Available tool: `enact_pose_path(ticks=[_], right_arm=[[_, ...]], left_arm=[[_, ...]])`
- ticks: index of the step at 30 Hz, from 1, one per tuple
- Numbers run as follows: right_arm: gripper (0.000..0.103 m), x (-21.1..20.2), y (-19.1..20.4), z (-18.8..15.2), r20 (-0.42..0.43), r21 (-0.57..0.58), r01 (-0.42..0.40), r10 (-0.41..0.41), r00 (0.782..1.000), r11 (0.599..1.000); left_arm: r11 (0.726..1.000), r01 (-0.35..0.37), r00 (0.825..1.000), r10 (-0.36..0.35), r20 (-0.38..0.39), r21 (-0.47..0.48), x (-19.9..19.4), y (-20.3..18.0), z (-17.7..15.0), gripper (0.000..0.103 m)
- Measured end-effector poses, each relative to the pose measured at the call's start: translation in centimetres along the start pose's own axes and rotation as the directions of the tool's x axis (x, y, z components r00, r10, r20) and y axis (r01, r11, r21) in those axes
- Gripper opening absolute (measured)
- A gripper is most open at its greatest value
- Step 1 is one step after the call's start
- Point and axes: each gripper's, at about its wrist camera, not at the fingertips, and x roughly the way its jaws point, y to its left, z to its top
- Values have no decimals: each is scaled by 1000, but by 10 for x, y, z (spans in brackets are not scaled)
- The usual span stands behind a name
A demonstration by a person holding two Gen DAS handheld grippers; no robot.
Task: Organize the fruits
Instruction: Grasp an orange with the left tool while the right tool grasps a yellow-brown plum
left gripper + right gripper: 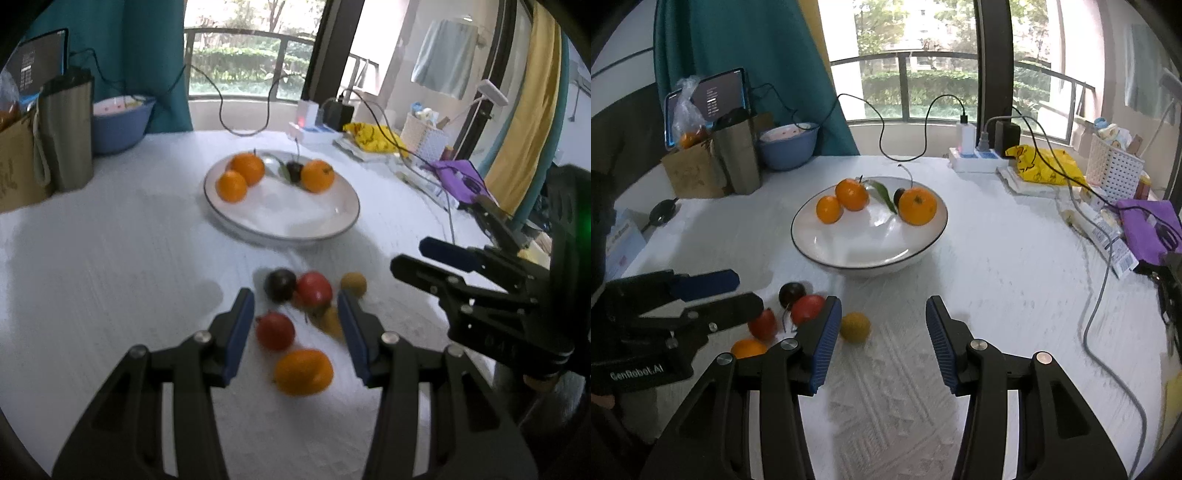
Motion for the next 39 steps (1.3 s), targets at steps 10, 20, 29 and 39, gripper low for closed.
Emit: enact_pose_path(ticks=[10, 20, 29, 39], right_arm=[[50, 4, 7, -18, -28, 11, -43, 43, 999, 999], [50, 13, 16, -24, -61, 22, -104, 105, 993, 994], [50, 23, 27, -22, -96, 21, -169, 170, 981, 985], [37, 40, 37, -21, -151, -1, -163, 161, 975, 987]], left_arm=[[1000, 14, 998, -15, -58, -7, 9, -1, -27, 49], [1000, 24, 997, -23, -79, 17, 15, -3, -35, 48], [998, 41, 997, -37, -74, 48, 9, -1, -37, 40], [999, 21, 998, -19, -55, 37, -6, 15, -43, 40]])
